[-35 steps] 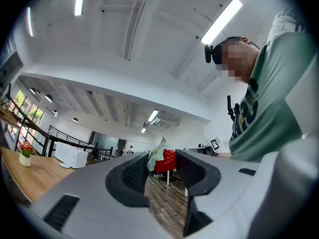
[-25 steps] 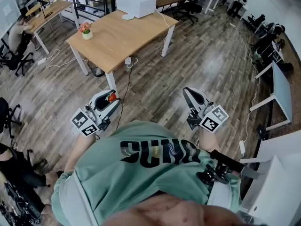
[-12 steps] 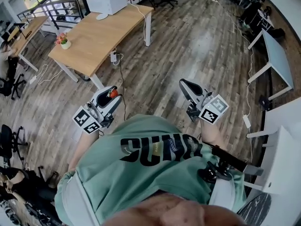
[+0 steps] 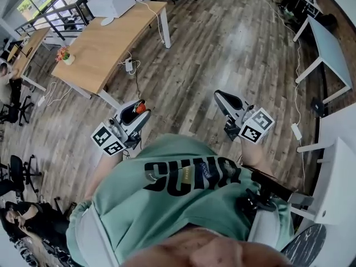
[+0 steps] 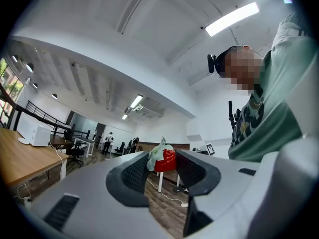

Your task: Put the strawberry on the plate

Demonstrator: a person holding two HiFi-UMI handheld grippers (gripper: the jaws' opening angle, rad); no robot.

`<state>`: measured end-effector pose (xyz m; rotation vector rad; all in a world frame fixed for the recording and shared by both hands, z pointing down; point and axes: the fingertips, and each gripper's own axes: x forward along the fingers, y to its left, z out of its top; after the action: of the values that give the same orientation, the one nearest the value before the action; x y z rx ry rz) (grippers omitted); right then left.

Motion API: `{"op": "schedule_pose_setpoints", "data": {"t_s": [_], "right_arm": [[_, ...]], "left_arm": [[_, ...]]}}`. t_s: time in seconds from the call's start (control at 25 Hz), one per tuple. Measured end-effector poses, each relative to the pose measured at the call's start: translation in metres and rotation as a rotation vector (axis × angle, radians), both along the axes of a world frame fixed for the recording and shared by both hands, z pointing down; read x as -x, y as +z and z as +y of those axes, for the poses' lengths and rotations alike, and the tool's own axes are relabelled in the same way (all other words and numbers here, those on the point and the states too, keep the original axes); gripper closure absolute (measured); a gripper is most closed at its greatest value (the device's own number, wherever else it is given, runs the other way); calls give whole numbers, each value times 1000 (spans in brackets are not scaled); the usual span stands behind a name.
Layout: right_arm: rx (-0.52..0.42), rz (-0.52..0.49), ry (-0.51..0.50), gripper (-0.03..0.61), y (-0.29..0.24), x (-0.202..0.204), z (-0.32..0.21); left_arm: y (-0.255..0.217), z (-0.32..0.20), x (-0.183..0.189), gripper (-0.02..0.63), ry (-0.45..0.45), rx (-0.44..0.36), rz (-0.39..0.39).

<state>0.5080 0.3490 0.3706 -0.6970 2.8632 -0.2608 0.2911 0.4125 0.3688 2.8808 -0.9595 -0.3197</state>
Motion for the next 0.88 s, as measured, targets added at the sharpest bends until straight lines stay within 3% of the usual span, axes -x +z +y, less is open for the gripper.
{"op": "schedule_pose_setpoints", "data": {"t_s": [0.2, 0.44, 0.6, 0.88], "right_arm": [[14, -5, -32, 572, 15, -5, -16], [51, 24, -67, 572, 28, 35, -45], [36, 62, -95, 572, 25, 97, -63], [7, 107, -95, 571, -4, 235, -108]], "left_arm": [[7, -12, -8, 445, -27, 29, -30], [16, -29, 36, 445, -81, 51, -9], [24, -44, 94, 445, -100, 53, 26], [16, -95, 234, 445, -95, 34, 72]]}}
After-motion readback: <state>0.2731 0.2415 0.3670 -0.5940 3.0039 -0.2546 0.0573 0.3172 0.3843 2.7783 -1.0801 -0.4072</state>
